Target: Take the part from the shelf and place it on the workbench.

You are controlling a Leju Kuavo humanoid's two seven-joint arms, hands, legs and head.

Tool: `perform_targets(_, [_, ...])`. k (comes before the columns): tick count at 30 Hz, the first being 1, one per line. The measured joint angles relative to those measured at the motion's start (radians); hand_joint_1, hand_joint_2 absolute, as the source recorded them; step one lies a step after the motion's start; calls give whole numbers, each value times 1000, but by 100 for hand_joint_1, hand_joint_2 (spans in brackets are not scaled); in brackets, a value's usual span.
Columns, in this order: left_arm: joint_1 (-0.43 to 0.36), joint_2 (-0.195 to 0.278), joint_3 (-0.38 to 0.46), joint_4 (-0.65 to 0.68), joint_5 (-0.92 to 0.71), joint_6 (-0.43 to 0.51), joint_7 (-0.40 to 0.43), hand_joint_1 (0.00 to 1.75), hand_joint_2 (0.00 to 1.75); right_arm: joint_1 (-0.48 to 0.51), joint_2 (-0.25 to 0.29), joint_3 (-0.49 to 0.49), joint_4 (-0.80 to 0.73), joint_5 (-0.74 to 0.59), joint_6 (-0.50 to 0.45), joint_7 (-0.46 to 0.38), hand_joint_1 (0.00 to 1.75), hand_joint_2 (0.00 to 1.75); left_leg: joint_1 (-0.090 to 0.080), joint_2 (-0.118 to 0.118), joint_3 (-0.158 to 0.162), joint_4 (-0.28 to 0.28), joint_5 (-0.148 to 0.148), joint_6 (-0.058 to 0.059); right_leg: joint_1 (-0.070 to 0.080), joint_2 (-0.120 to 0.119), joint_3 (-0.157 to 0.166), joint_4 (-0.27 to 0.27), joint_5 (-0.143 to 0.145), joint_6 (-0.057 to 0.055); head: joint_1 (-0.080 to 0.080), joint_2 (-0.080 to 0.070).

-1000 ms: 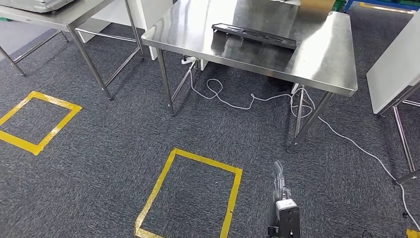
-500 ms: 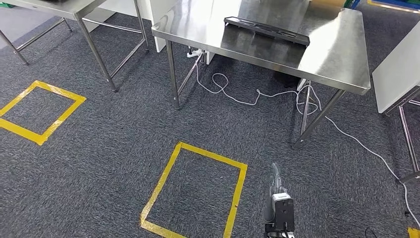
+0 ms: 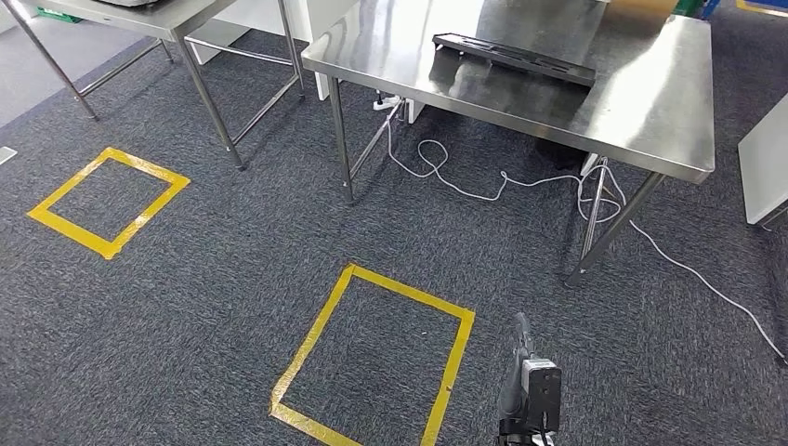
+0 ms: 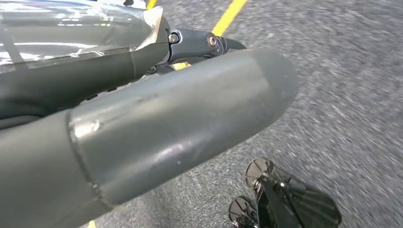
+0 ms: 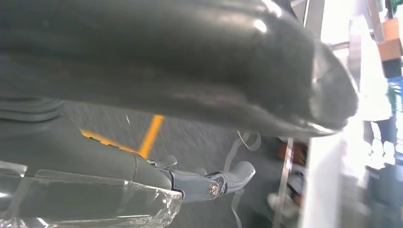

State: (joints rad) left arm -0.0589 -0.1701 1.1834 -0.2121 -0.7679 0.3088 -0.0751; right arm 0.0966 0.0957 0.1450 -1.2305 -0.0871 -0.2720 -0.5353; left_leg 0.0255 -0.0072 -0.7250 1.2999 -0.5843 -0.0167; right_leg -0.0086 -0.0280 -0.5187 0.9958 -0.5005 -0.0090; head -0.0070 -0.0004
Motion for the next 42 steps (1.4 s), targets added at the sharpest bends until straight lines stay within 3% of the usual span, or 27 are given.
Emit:
perform_targets(1, [2,0,3,0,5,5,4,0,0,-4,0,-3,11,-30,21,3,0,0,0,4,11,-15,17,1,2,-7,0,0,0,0,0,0])
perform_targets(3, [4,-1,11,0,13,12,6,0,0,-18,1,-7,34,-77,63,9,0,0,-1,27,82,-140,76,6,4,-18,2,1,-1,1,-1,0])
perform_targets(5, [2,-2,18,0,15,14,4,0,0,-37,3,-10,57,-107,91,13,0,0,-6,51,137,-247,108,15,13,-27,0,4,-3,5,2,0])
perform_targets(6, [1,-3,20,0,14,11,0,0,0,-44,4,-11,66,-117,98,15,0,0,-10,55,145,-267,110,19,18,-33,-2,5,-4,8,4,0])
perform_targets(8, [1,-4,22,0,13,-2,-8,0,0,-51,5,-14,79,-134,103,17,0,0,-14,41,142,-276,114,30,23,-48,-3,5,-5,14,8,0])
perform_targets(10, [2,-4,23,0,12,-14,-16,0,0,-54,7,-16,84,-145,106,19,0,0,-11,27,143,-284,123,44,20,-35,-16,34,-27,18,9,0])
perform_targets(13, [-2,-3,23,-1,12,-15,-15,0,0,-57,10,-17,87,-144,99,38,0,0,-6,4,137,-289,132,56,9,12,-96,208,-109,16,11,0])
perform_targets(15, [-4,-4,23,-1,12,-7,-3,0,0,-65,13,-18,90,-131,82,60,0,0,-6,-14,132,-289,135,55,1,19,-127,278,-126,26,11,0])
perform_targets(16, [-4,-5,23,-1,12,-4,3,0,0,-72,14,-18,91,-124,73,68,0,0,-5,-23,131,-289,137,53,-4,20,-116,259,-112,37,11,0])
perform_targets(18, [-6,-8,24,-1,9,-2,11,0,0,-89,15,-18,93,-107,54,78,0,0,-2,-41,131,-287,141,45,-18,37,-50,130,-59,61,11,0])
perform_targets(19, [-8,-8,24,-1,6,-2,13,0,0,-96,16,-18,94,-98,45,80,0,0,-1,-49,130,-287,143,39,-20,51,-21,68,-38,67,12,0])
perform_targets(21, [-10,-8,23,-2,-2,-5,15,0,0,-103,16,-18,98,-72,16,82,0,0,-3,-63,126,-288,149,26,-18,70,4,10,-21,60,12,0])
perform_targets(23, [-10,-8,23,-2,-9,-7,18,0,0,-103,16,-19,100,-33,-27,80,0,0,-1,-73,121,-291,155,13,-13,58,4,11,-14,41,12,0])
perform_targets(25, [-9,-9,23,-2,-14,-7,20,0,0,-103,19,-20,100,10,-76,73,0,0,3,-53,108,-269,140,5,-14,44,5,9,-7,24,10,0])
perform_targets(27, [-11,-9,23,-2,-17,-7,21,0,0,-101,23,-20,101,43,-114,67,0,0,3,-16,67,-174,81,3,-11,28,3,7,-3,10,9,0])
perform_targets(29, [-12,-10,23,-2,-22,-6,21,0,0,-99,25,-21,104,68,-137,70,0,0,3,-1,7,-38,17,2,-1,8,-1,8,-2,2,8,0])
perform_targets(30, [-12,-11,23,-2,-25,-6,21,0,0,-98,25,-21,107,79,-143,72,0,0,2,1,-9,1,6,4,4,-2,-3,8,-2,0,8,0])
perform_targets(31, [-11,-11,23,-2,-27,-6,21,0,0,-99,25,-21,110,87,-148,73,0,0,2,3,-5,1,13,7,8,-12,-4,8,-2,-1,8,0])
perform_targets(32, [-11,-12,23,-2,-29,-6,21,0,0,-99,26,-21,112,92,-150,74,0,0,0,7,20,-39,37,13,11,-21,-4,8,-2,-2,8,0])
perform_targets(34, [-12,-12,23,-2,-31,-6,21,0,0,-100,28,-21,116,100,-157,75,0,0,-12,45,101,-177,88,31,18,-36,-2,9,-3,-1,8,0])
perform_targets(36, [-16,-13,22,-2,-33,-6,20,0,0,-102,28,-22,121,109,-162,75,0,0,-26,77,146,-263,109,46,25,-51,-2,9,-5,0,9,0])
perform_targets(37, [-18,-14,22,-3,-36,-6,20,0,0,-103,29,-22,125,114,-163,75,0,0,-31,79,149,-273,108,49,28,-61,-2,9,-6,2,9,0])
perform_targets(39, [-18,-16,22,-3,-40,-5,20,0,0,-105,31,-22,134,127,-164,73,0,0,-29,57,146,-281,117,56,30,-76,-3,9,-8,6,9,0])
perform_targets(40, [-18,-17,22,-3,-42,-4,22,0,0,-106,33,-22,138,135,-164,72,0,0,-26,48,146,-287,123,61,29,-67,-8,19,-16,9,9,0])
perform_targets(42, [-19,-19,22,-3,-43,1,24,0,0,-108,33,-22,147,150,-165,70,0,0,-18,29,146,-297,134,69,24,-22,-43,97,-60,11,11,0])
